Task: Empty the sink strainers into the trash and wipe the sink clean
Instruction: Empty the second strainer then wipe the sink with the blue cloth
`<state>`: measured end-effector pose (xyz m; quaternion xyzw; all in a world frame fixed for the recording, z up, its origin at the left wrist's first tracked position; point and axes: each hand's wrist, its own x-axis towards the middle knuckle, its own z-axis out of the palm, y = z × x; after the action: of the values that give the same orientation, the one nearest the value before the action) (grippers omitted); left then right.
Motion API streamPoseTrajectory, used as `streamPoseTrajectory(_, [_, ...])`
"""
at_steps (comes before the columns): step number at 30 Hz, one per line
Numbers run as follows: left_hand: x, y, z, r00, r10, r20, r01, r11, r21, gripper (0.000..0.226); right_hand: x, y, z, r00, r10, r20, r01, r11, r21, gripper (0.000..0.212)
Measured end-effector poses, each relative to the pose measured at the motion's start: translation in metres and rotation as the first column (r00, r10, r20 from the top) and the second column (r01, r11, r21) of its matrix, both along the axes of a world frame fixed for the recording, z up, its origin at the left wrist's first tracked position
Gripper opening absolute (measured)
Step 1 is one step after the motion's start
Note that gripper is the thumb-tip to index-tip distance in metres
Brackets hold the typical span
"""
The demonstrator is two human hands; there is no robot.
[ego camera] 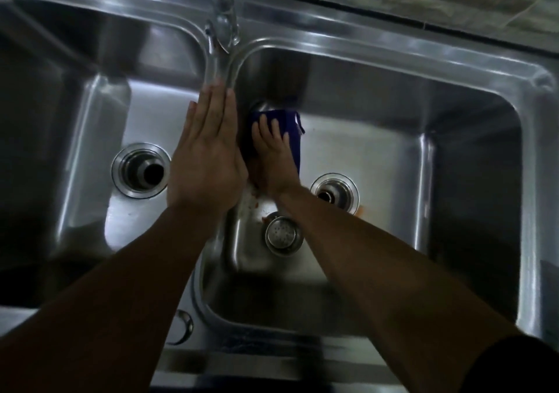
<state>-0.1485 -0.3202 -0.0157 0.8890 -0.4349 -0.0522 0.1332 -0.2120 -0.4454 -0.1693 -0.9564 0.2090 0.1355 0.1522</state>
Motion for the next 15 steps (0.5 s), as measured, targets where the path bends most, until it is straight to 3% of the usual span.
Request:
streamPoseTrajectory(2, [0.000, 0.000, 0.000, 1.000, -0.005, 0.001, 0.005, 1.000, 0.001, 0.063, -0.012, -0.019, 0.005, 0.998, 0.065, 0.012, -0.065, 0.998, 0.012, 0.087])
streamPoseTrajectory(4, [0.001, 0.001, -0.002, 1.000, -0.001, 0.003, 0.001, 1.000, -0.014, 0.062, -0.040, -0.042, 0.006, 0.999, 0.036, -0.001, -0.036, 0.996, -0.079, 0.077])
streamPoseTrajectory(7, [0.001, 0.002, -0.004, 1.000, 0.003, -0.005, -0.003, 0.999, -0.039, 0.063, -0.101, -0.087, 0.006, 0.980, -0.200, 0.007, 0.198, 0.968, -0.156, 0.075])
streamPoseTrajectory(11, [0.002, 0.001, -0.003, 1.000, -0.007, -0.002, 0.007, 0.999, -0.033, 0.065, -0.195, -0.135, 0.008, 0.852, -0.523, -0.015, 0.517, 0.846, -0.131, 0.068])
streamPoseTrajectory(15, [0.000, -0.001, -0.002, 1.000, -0.014, 0.016, 0.014, 1.000, -0.011, 0.065, -0.219, -0.142, 0.009, 0.835, -0.545, -0.075, 0.532, 0.835, -0.144, 0.068])
